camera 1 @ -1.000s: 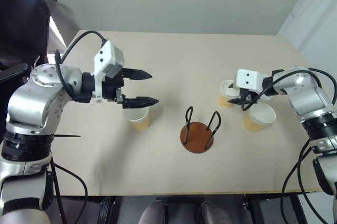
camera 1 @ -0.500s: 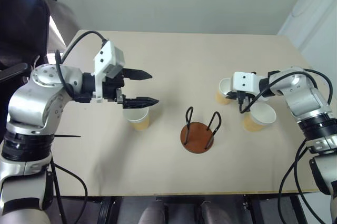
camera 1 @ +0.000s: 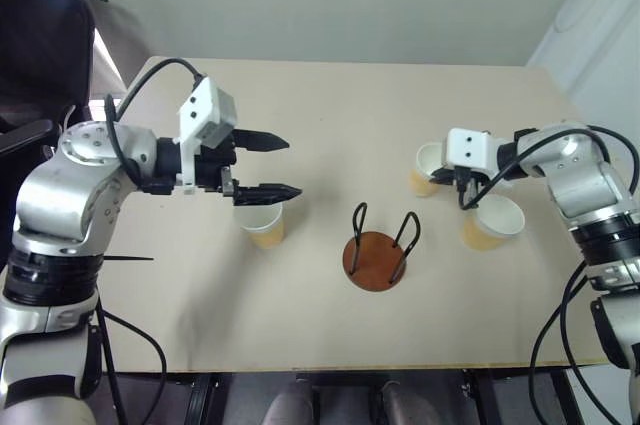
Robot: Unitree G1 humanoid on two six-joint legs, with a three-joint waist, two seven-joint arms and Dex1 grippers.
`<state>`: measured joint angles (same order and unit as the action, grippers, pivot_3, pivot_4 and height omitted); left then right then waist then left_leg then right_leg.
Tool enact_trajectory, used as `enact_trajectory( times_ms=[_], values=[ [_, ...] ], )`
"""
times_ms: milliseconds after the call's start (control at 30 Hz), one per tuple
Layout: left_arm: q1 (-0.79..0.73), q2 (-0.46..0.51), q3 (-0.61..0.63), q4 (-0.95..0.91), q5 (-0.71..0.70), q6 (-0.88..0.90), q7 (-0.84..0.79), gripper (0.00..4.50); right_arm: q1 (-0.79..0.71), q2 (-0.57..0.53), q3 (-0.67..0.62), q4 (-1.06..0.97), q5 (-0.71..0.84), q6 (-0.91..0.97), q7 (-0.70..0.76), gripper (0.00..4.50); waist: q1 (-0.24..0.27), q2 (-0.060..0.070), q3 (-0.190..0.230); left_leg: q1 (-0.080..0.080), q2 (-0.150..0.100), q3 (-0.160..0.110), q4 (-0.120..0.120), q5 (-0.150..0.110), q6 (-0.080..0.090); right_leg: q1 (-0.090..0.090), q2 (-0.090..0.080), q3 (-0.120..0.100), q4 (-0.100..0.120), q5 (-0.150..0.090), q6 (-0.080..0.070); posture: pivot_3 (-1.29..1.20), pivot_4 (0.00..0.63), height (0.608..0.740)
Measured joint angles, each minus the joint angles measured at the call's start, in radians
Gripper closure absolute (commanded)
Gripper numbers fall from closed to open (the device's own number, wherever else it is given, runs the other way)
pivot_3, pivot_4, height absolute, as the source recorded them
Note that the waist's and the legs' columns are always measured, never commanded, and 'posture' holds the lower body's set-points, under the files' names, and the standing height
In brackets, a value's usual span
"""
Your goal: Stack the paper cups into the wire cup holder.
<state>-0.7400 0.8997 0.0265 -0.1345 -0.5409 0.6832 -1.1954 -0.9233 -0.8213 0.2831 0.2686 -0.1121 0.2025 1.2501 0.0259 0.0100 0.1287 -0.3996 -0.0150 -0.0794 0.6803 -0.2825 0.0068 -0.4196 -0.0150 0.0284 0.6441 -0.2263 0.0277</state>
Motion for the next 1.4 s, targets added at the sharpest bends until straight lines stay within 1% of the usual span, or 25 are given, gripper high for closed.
enact_trajectory(
  times_ms=[200,433,633,833,1067,1400],
  values=[
    [0.000,-0.005,-0.001,0.002,-0.005,-0.001,-0.004,0.00,-0.009,-0.028,-0.068,-0.170,0.081,0.115,0.037,4.49,0.000,0.000,0.000,0.000,0.000,0.000,-0.001,0.000,0.000,0.000,0.000,0.000,0.000,0.000,0.000,0.00,0.150,0.740],
    [0.001,-0.005,-0.001,-0.023,-0.046,0.017,-0.046,0.00,-0.017,-0.106,-0.181,-0.510,0.304,0.430,0.088,4.49,0.001,0.000,0.000,-0.001,0.000,0.000,-0.001,0.000,0.000,0.000,0.000,0.000,-0.003,0.000,0.000,0.00,0.150,0.740],
    [0.005,0.018,-0.061,-0.053,-0.044,0.014,-0.115,0.00,-0.025,-0.177,-0.212,-0.671,0.448,0.599,0.089,4.49,0.001,0.000,0.000,0.000,0.000,0.000,0.000,0.000,-0.001,0.000,0.000,0.000,-0.006,0.000,0.000,0.00,0.150,0.740],
    [-0.018,0.017,-0.093,-0.031,-0.019,-0.011,-0.138,0.00,-0.031,-0.197,-0.222,-0.762,0.541,0.676,0.067,4.49,0.000,0.000,0.000,0.000,0.000,0.000,0.000,0.001,-0.001,0.000,0.000,0.000,-0.005,0.000,0.000,0.00,0.150,0.740],
    [-0.029,0.000,-0.108,-0.019,-0.014,-0.024,-0.151,0.00,-0.006,-0.222,-0.222,-0.832,0.612,0.709,0.050,4.49,0.000,0.000,0.000,0.000,0.000,0.000,0.000,0.000,-0.001,0.000,0.000,0.000,-0.005,0.000,0.000,0.00,0.150,0.740],
    [-0.036,-0.015,-0.108,-0.018,-0.006,-0.025,-0.149,0.00,0.064,-0.257,-0.214,-0.876,0.641,0.704,0.035,4.49,0.000,0.000,0.000,0.000,0.000,0.000,0.000,0.000,0.000,0.000,0.000,0.000,-0.004,0.000,0.000,0.00,0.150,0.740]
  ],
)
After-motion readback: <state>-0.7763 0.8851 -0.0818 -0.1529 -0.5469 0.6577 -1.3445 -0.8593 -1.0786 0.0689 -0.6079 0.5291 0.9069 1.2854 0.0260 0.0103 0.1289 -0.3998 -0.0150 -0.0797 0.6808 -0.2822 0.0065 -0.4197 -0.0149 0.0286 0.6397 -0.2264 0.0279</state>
